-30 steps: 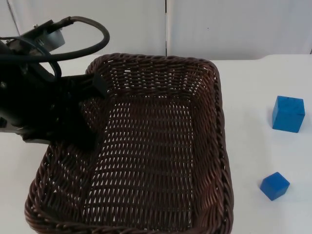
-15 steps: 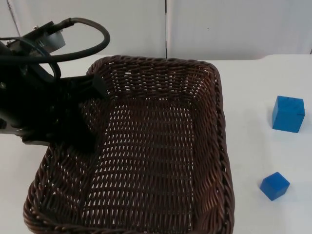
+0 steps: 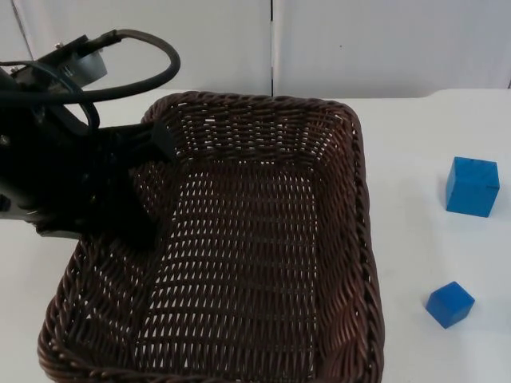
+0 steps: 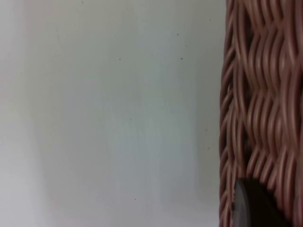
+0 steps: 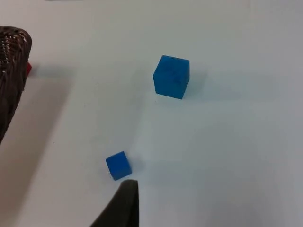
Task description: Pick up the basket with the left hand and place the largest block into the basket with the right hand.
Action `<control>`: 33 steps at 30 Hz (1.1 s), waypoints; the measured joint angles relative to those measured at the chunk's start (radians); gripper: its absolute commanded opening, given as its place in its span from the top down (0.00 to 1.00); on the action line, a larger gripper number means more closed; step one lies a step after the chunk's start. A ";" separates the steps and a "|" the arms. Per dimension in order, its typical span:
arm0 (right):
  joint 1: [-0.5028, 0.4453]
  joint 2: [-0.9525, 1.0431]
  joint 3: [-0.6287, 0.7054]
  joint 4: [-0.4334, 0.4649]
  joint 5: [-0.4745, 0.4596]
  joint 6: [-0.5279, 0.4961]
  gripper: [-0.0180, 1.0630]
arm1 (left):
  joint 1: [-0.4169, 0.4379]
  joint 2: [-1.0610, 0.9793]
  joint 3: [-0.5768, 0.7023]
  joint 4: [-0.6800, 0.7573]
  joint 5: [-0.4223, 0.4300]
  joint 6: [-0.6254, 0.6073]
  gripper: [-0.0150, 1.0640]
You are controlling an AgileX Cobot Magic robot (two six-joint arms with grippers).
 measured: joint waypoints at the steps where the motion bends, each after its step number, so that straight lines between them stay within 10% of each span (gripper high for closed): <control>1: 0.000 0.033 0.000 0.002 -0.021 -0.005 0.01 | 0.000 0.000 0.000 0.000 0.000 0.000 0.99; 15: 0.000 0.407 -0.013 0.009 -0.144 -0.053 0.01 | 0.000 0.000 0.000 0.000 0.000 0.000 0.99; 33: 0.000 0.891 -0.341 0.040 -0.186 -0.106 0.01 | 0.000 0.000 0.000 0.000 0.000 0.000 0.99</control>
